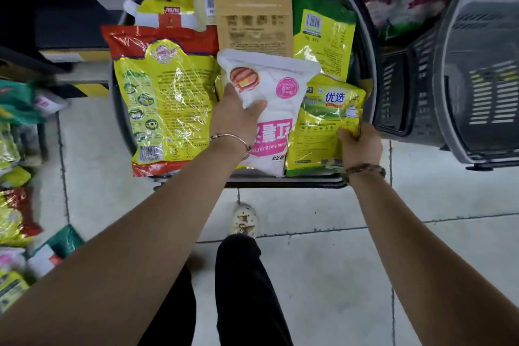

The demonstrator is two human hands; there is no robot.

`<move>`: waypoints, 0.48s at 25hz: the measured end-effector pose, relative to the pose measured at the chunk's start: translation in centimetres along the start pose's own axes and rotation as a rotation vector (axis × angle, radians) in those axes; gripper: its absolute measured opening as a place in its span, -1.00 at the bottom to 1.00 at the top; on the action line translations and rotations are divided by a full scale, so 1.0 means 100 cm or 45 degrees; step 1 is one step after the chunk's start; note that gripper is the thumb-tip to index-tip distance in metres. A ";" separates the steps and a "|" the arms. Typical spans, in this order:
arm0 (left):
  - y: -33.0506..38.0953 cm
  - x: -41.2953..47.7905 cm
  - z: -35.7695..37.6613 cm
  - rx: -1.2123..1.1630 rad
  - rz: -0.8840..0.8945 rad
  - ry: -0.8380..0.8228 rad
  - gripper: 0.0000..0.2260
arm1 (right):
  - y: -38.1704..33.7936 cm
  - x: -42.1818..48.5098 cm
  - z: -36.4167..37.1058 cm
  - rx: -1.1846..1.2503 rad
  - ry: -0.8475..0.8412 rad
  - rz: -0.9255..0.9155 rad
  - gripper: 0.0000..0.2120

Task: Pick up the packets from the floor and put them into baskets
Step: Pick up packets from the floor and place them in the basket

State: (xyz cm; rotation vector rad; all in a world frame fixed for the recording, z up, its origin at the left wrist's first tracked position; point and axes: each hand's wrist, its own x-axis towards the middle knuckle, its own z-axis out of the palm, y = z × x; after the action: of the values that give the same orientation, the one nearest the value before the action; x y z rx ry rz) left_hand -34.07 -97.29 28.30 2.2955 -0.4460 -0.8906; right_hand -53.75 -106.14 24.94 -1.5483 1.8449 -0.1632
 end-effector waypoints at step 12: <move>-0.022 -0.016 0.006 1.347 0.878 -0.206 0.12 | -0.005 -0.017 0.022 -0.562 -0.319 -0.241 0.24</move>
State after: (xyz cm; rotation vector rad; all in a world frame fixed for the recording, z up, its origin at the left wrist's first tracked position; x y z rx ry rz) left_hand -35.43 -95.14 27.26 2.5713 -2.0129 -0.5062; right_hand -51.97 -103.98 24.33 -1.9425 1.6022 0.3610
